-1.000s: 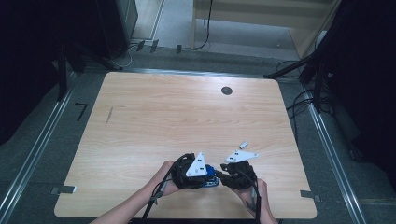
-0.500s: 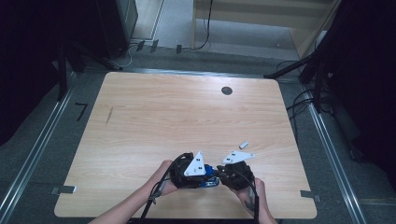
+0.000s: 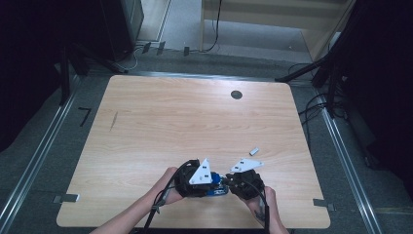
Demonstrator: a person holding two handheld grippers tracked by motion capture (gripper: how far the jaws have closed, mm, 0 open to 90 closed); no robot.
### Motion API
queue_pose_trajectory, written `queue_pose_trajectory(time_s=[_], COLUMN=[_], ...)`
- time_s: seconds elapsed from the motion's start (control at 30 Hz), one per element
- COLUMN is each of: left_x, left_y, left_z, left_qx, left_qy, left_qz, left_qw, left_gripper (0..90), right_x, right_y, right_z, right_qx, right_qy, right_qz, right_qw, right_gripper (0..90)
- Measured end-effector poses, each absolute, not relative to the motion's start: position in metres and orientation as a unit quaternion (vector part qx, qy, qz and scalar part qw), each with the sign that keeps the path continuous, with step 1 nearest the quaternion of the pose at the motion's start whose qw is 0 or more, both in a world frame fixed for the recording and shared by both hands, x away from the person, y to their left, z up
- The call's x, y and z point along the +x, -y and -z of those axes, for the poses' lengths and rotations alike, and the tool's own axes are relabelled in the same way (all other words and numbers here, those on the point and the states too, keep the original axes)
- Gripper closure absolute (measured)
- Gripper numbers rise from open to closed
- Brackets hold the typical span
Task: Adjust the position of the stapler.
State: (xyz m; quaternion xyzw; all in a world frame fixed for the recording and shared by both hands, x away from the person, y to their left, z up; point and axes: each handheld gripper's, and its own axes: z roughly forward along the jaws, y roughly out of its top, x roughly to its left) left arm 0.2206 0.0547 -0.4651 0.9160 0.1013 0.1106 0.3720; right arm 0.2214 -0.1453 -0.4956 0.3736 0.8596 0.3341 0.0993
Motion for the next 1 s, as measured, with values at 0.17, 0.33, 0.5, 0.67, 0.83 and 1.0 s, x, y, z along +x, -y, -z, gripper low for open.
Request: queue_pose_trajectory(time_s=[0.17,0.33,0.5,0.67,0.83,1.0], left_x=[0.218,0.217,0.216,0.214,0.213,0.210], left_y=[-0.057,-0.059,-0.065,-0.069,-0.076,-0.084], left_z=[0.463,0.461,0.458,0.457,0.456,0.455], left_qx=[0.917,0.917,0.918,0.917,0.914,0.910], left_qy=[-0.096,-0.097,-0.095,-0.094,-0.096,-0.098], left_qz=[-0.113,-0.112,-0.110,-0.111,-0.110,-0.116], left_qw=[0.370,0.370,0.368,0.371,0.378,0.386], left_gripper=[66.1,66.1,66.3,66.4,66.5,66.6], right_x=[0.221,0.220,0.219,0.219,0.219,0.219], right_y=[0.144,0.143,0.142,0.142,0.142,0.142], right_z=[0.498,0.498,0.499,0.500,0.500,0.500], right_qx=[0.375,0.372,0.372,0.370,0.371,0.373], right_qy=[-0.861,-0.863,-0.863,-0.864,-0.863,-0.862], right_qz=[-0.330,-0.325,-0.323,-0.323,-0.326,-0.328], right_qw=[0.100,0.105,0.108,0.109,0.107,0.106], right_gripper=[81.6,82.3,83.1,83.7,83.7,83.7])
